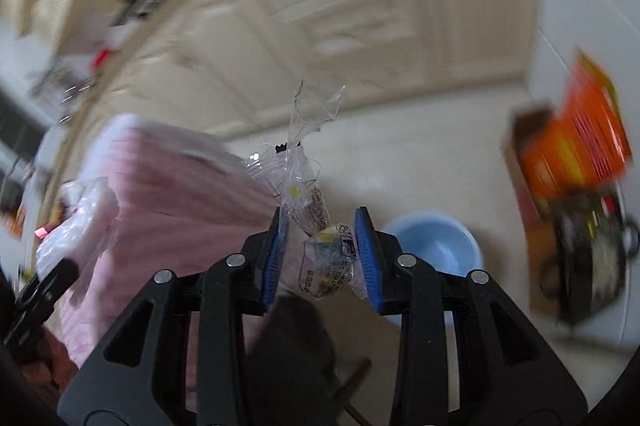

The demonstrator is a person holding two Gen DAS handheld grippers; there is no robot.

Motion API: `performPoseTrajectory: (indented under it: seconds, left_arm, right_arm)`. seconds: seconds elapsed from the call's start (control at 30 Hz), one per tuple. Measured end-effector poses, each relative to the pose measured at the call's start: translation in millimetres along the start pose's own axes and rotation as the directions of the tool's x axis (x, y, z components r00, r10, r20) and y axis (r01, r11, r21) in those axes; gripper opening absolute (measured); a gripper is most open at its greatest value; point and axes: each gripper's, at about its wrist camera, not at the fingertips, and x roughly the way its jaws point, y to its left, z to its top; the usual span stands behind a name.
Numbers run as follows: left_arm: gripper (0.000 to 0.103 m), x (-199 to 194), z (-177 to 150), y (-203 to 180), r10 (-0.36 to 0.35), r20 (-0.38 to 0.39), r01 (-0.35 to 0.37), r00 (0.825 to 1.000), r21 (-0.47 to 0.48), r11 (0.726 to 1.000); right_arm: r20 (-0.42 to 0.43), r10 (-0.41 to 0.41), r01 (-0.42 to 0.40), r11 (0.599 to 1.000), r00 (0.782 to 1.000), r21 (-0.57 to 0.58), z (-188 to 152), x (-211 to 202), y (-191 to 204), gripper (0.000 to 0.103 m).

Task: Collect trash
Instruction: 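Carry both held items over the blue bin and open both tools, then move both tools back over the table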

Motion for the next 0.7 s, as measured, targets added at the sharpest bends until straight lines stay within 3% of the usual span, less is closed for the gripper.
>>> performPoseTrajectory:
  seconds: [0.17, 0.27, 0.33, 0.4, 0.43, 0.53, 0.7]
  left_arm:
    - [0.053, 97.7, -12.4, -41.1, -0.044, -0.194, 0.052, 0.98, 0.041, 0.998]
    - [0.054, 130.2, -18.9, -63.4, -0.009, -0.236, 0.039, 0.972, 0.126, 0.991]
    - [0.057, 152.7, -20.7, -72.6, -0.041, -0.288, 0.079, 0.957, 0.121, 0.989]
    - [0.064, 173.2, -19.9, -77.4, -0.052, -0.327, 0.104, 0.943, 0.142, 0.984]
    - [0.075, 179.9, -20.4, -82.4, -0.037, -0.338, 0.097, 0.941, 0.162, 0.982]
    - [0.091, 190.7, -15.9, -84.5, -0.009, -0.343, 0.077, 0.939, 0.186, 0.979]
    - [0.093, 184.7, -7.5, -80.0, 0.017, -0.301, 0.038, 0.953, 0.178, 0.983]
  right_arm:
    - [-0.107, -0.013, 0.028, 0.99, 0.994, 0.139, -16.3, 48.3, -60.9, 0.034]
    - [-0.14, 0.0, 0.027, 0.981, 0.99, 0.191, -20.5, 66.0, -81.9, 0.035]
    - [-0.148, 0.01, 0.025, 0.973, 0.989, 0.23, -22.4, 73.0, -92.4, 0.037]
    - [-0.14, 0.008, 0.029, 0.965, 0.99, 0.261, -24.1, 75.3, -100.7, 0.059]
    - [-0.133, 0.017, 0.021, 0.96, 0.991, 0.278, -24.1, 74.5, -102.7, 0.069]
    - [-0.119, -0.002, 0.039, 0.951, 0.993, 0.305, -23.0, 72.3, -111.2, 0.093]
    - [-0.103, -0.036, 0.067, 0.949, 0.994, 0.309, -22.3, 62.8, -111.5, 0.097]
